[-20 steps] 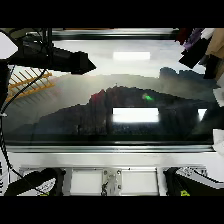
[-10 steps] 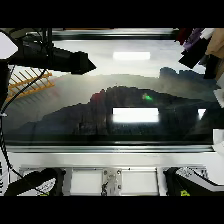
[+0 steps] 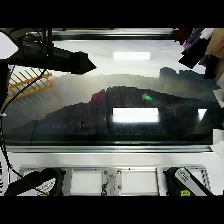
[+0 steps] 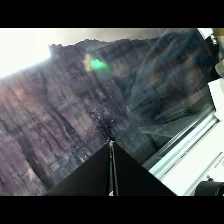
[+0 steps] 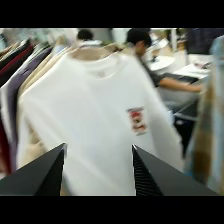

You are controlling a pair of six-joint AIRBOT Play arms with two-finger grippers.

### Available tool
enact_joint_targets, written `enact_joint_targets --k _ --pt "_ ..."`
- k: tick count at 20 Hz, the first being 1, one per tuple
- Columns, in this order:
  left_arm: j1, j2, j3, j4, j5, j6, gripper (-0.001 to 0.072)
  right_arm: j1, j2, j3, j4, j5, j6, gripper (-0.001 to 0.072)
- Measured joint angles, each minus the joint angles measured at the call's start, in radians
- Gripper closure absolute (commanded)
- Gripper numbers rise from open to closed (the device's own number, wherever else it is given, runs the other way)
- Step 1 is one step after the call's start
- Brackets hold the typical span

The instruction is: Fold the clothes and pants, and hang the long-sleeved shirts on hangers.

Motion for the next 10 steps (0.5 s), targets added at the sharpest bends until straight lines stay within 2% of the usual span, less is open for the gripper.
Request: enact_joint_targets --k 4,6,10 --pt "-0.01 0.008 -0.026 0.002 0.017 0.008 0.0696 0.262 -0.016 -0.026 0.226 0.246 -0.285 0.0266" --pt "-0.027 0.032 -0.093 0.002 0.054 0.02 0.0696 0.426 -0.017 -0.084 0.299 0.324 -0.397 0.0266" --pt "-0.065 0.095 -0.269 0.002 0.153 0.027 0.0696 0.751 -0.019 -0.282 0.36 0.455 -0.499 0.0266"
